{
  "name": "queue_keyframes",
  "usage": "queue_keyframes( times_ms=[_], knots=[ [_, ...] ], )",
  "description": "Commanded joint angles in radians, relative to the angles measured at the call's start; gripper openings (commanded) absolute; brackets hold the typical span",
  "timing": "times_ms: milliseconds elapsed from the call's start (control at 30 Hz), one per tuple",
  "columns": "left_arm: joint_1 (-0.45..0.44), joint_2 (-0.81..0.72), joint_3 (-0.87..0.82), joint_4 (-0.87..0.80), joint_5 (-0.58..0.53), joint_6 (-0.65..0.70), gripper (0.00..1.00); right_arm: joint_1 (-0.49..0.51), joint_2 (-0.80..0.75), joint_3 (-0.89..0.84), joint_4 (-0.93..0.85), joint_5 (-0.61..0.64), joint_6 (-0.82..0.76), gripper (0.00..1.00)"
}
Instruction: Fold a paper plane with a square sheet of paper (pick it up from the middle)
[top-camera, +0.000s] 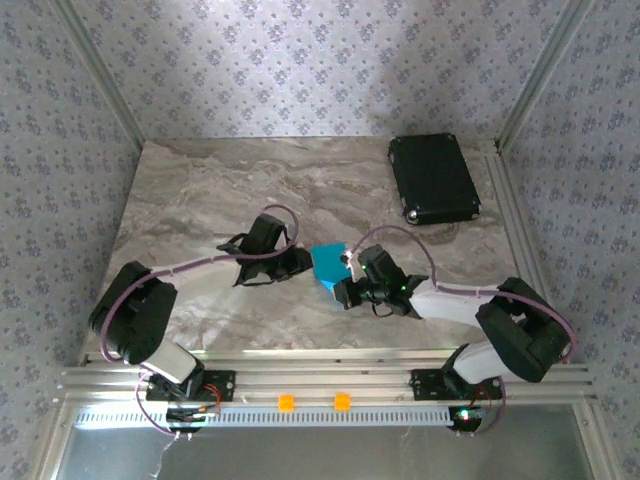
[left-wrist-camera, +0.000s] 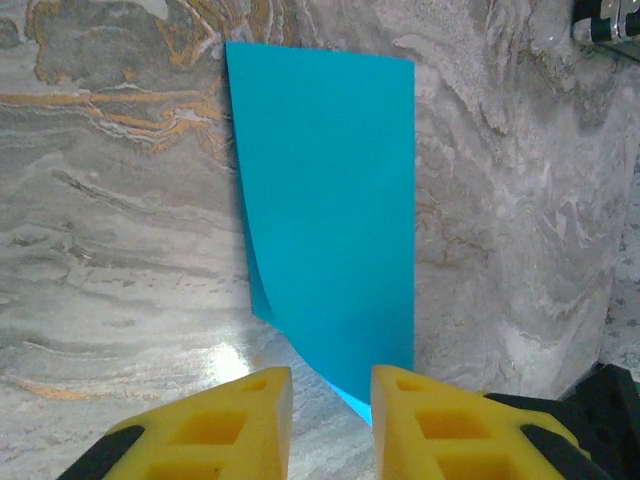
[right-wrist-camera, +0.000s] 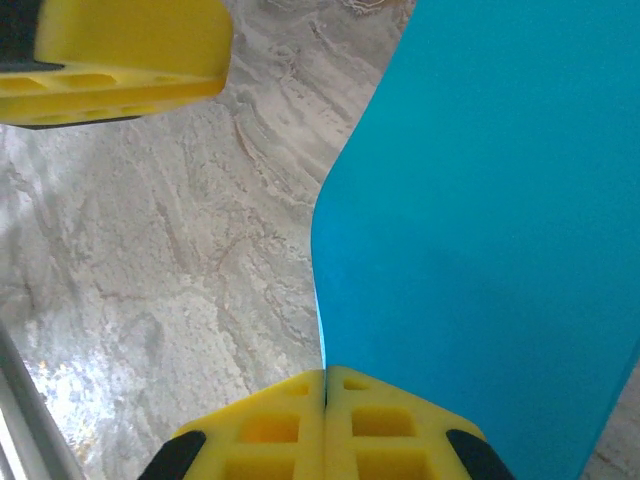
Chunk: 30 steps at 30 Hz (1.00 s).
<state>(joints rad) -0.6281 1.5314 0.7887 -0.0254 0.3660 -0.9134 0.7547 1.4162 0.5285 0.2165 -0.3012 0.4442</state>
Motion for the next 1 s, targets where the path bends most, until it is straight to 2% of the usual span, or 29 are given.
queue_keyframes(
  times_ms=[0,800,900,967],
  knots=[
    [0.01,-0.03,-0.001,0.003,0.0,0.011,0.26,-0.004,-0.001,0.025,0.004,-0.058,0.043,0.02],
    [0.041,-0.031,0.044,-0.019,0.031,0.033,0.26,-0.043,0.054,0.035,0.04,-0.19,0.107,0.02],
    [0.046,-0.023,0.062,-0.034,0.039,0.05,0.25,-0.043,0.055,0.025,0.053,-0.197,0.117,0.02],
    [0.051,-0.011,0.074,-0.038,0.053,0.06,0.21,-0.043,0.056,0.013,0.07,-0.203,0.126,0.02]
  ],
)
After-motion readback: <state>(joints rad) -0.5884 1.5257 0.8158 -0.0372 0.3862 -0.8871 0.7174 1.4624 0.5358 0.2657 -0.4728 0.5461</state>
